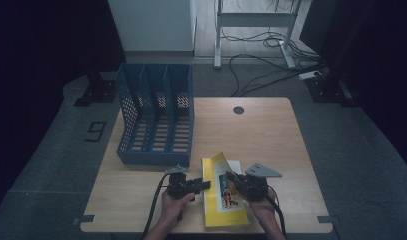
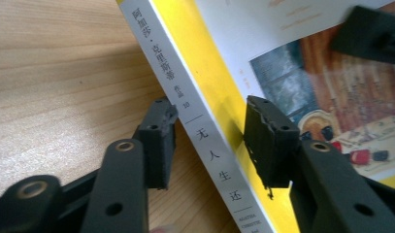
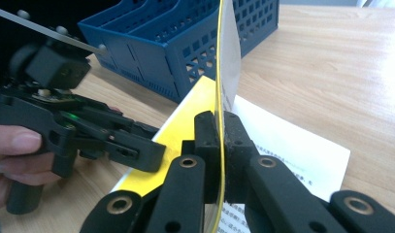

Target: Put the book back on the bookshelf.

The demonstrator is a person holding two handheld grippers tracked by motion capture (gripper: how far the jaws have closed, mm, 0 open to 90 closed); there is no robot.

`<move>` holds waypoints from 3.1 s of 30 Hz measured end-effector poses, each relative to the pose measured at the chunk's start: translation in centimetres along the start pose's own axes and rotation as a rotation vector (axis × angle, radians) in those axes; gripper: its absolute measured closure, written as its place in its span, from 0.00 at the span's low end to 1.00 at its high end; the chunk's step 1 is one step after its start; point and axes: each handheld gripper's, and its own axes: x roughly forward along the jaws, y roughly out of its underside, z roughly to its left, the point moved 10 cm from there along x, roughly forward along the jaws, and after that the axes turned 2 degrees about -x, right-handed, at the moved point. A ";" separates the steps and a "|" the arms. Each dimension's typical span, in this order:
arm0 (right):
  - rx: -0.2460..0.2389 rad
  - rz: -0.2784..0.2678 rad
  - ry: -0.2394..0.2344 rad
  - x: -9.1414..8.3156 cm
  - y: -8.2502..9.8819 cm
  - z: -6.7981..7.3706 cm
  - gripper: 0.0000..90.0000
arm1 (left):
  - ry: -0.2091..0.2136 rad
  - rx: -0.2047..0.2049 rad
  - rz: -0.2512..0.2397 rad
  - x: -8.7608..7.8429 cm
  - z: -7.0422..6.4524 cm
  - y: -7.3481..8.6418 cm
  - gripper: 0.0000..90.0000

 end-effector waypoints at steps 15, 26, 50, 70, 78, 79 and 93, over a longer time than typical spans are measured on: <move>0.083 0.044 -0.028 0.6 1.5 -2.0 0.96 | 0.153 -0.076 -0.057 -0.8 -1.2 -0.6 0.64; 0.050 0.052 -0.026 0.8 1.8 -1.8 0.97 | 0.175 -0.100 -0.067 -0.8 -1.5 -0.6 0.62; -0.044 -0.048 -0.124 -0.1 0.0 0.7 0.97 | 0.144 -0.076 -0.065 -0.7 -1.3 -0.4 0.70; 0.001 -0.004 -0.075 0.5 0.9 -0.7 0.77 | 0.105 0.017 -0.114 -2.5 -1.8 -1.6 0.78; 0.025 0.025 -0.072 1.0 1.5 -0.9 0.59 | 0.102 0.051 -0.130 -3.0 -2.1 -1.8 0.79; 0.024 0.028 -0.062 1.1 1.5 -1.0 0.56 | 0.102 0.055 -0.131 -3.0 -2.2 -1.8 0.79; 0.082 0.063 -0.031 1.6 1.9 -1.5 0.36 | 0.097 0.096 -0.139 -3.2 -2.8 -1.9 0.79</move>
